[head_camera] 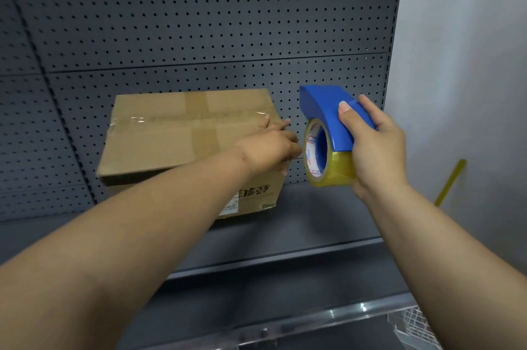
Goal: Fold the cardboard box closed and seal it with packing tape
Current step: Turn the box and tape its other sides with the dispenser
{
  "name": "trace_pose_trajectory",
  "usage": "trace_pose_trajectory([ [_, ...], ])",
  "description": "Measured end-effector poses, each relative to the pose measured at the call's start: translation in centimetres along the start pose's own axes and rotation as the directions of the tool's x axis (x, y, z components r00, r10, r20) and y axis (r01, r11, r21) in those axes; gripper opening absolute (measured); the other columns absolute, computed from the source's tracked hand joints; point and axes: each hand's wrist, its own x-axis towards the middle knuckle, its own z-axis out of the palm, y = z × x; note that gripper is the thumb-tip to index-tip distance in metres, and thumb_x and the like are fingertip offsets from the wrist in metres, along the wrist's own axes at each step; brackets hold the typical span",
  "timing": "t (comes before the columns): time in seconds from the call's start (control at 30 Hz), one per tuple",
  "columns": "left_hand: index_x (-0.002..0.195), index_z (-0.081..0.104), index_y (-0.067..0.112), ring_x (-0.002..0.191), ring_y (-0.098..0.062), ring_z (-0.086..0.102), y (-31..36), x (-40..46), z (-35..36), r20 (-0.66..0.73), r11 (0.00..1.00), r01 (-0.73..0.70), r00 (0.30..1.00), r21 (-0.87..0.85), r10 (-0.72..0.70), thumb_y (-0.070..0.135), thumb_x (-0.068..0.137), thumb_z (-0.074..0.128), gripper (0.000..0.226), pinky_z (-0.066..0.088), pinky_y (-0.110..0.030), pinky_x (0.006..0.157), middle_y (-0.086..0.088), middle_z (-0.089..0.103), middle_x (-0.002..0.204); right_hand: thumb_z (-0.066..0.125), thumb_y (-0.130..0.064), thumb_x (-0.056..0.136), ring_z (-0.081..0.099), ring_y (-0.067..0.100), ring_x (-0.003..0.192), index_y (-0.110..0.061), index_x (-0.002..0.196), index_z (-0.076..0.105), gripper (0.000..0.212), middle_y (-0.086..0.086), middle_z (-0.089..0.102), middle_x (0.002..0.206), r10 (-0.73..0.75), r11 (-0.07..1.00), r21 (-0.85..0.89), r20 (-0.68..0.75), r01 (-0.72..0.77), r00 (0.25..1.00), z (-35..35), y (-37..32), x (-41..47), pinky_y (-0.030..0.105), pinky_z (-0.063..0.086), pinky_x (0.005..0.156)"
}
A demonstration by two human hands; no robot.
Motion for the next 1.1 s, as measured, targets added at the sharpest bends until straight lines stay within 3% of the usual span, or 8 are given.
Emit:
trace_pose_trajectory([
  [0.2, 0.13, 0.053, 0.026, 0.143, -0.031, -0.015, 4.1, -1.2, 1.9, -0.053, 0.99, 0.136, 0.99, 0.035, -0.134, 0.059, 0.085, 0.048, 0.056, -0.012, -0.07, 0.103, 0.006, 0.022, 0.152, 0.069, -0.025, 0.083, 0.066, 0.001, 0.09, -0.019, 0.13, 0.053, 0.051, -0.012, 0.064, 0.107, -0.018, 0.999, 0.03, 0.036, 0.017, 0.999, -0.3, -1.4, -1.5, 0.019, 0.054, 0.08],
  [0.3, 0.129, 0.054, 0.024, 0.142, -0.039, -0.012, 5.4, -2.5, 3.3, -0.239, 0.971, 0.127, 0.955, -0.205, -0.175, 0.04, 0.09, 0.045, 0.043, -0.011, -0.06, 0.111, -0.002, 0.012, 0.155, 0.069, -0.025, 0.083, 0.066, 0.0, 0.09, -0.018, 0.131, 0.053, 0.051, -0.012, 0.064, 0.107, -0.016, 0.999, 0.034, 0.051, 0.014, 0.999, -0.9, -1.9, -2.3, 0.018, 0.053, 0.08],
  [0.4, 0.122, 0.058, 0.012, 0.138, -0.042, 0.018, 6.4, -4.0, 3.6, -0.425, 0.858, 0.141, 0.821, -0.494, -0.38, 0.02, 0.089, 0.046, 0.035, 0.016, -0.051, 0.115, -0.021, 0.02, 0.15, 0.068, -0.025, 0.083, 0.066, 0.001, 0.091, -0.018, 0.132, 0.052, 0.052, -0.013, 0.064, 0.108, -0.014, 1.0, 0.028, 0.061, 0.012, 0.998, -1.6, -2.1, -2.9, 0.019, 0.053, 0.082],
  [0.5, 0.136, 0.043, 0.012, 0.138, -0.025, 0.024, 6.9, -6.0, 2.9, -0.288, 0.614, 0.292, 0.685, -0.733, -0.669, 0.012, 0.095, 0.045, 0.042, 0.014, -0.024, 0.112, -0.013, 0.008, 0.155, 0.068, -0.025, 0.083, 0.066, -0.003, 0.084, -0.019, 0.132, 0.052, 0.051, -0.02, 0.062, 0.099, -0.011, 1.0, 0.027, 0.089, 0.009, 0.996, -2.0, -1.8, -3.7, 0.016, 0.053, 0.078],
  [0.57, 0.142, 0.033, 0.013, 0.111, -0.017, 0.049, 6.7, -7.0, 2.5, -0.211, 0.482, 0.303, 0.625, -0.822, -0.752, 0.014, 0.095, 0.046, 0.048, 0.02, -0.014, 0.103, -0.01, 0.013, 0.153, 0.068, -0.025, 0.083, 0.064, -0.008, 0.083, -0.02, 0.132, 0.051, 0.052, -0.024, 0.06, 0.098, -0.009, 1.0, 0.028, 0.11, 0.006, 0.994, -2.0, -1.3, -4.4, 0.013, 0.052, 0.077],
  [0.7, 0.139, 0.037, 0.017, 0.09, -0.019, 0.064, 5.8, -9.2, 2.1, -0.108, 0.326, 0.249, 0.622, -0.912, -0.776, 0.018, 0.095, 0.049, 0.046, 0.047, -0.039, 0.097, -0.003, 0.042, 0.139, 0.068, -0.028, 0.083, 0.061, -0.006, 0.098, -0.022, 0.134, 0.049, 0.055, -0.027, 0.058, 0.103, -0.004, 1.0, -0.005, 0.167, 0.005, 0.986, -1.6, -0.2, -6.2, 0.021, 0.049, 0.092],
  [0.87, 0.107, 0.06, 0.009, 0.081, -0.014, 0.064, 5.3, -13.0, 2.0, -0.006, 0.091, 0.097, 0.655, -0.991, -0.756, 0.008, 0.096, 0.046, 0.019, 0.056, -0.023, 0.074, -0.008, 0.063, 0.105, 0.07, -0.035, 0.08, 0.057, 0.006, 0.113, -0.02, 0.139, 0.041, 0.068, -0.01, 0.057, 0.126, 0.052, 0.998, -0.035, 0.234, -0.045, 0.971, -0.4, 1.7, -8.9, 0.031, 0.046, 0.1],
  [1.1, 0.092, 0.061, 0.008, 0.073, -0.017, 0.062, 2.5, -16.9, -0.2, 0.079, -0.14, -0.081, 0.519, -0.987, -0.851, 0.012, 0.098, 0.042, 0.02, 0.056, -0.021, 0.069, -0.008, 0.063, 0.089, 0.068, -0.024, 0.083, 0.066, 0.001, 0.08, -0.021, 0.105, 0.067, 0.022, -0.01, 0.072, 0.092, 0.089, 0.994, 0.018, 0.403, -0.105, 0.911, 2.1, 3.4, -12.0, 0.015, 0.05, 0.068],
])
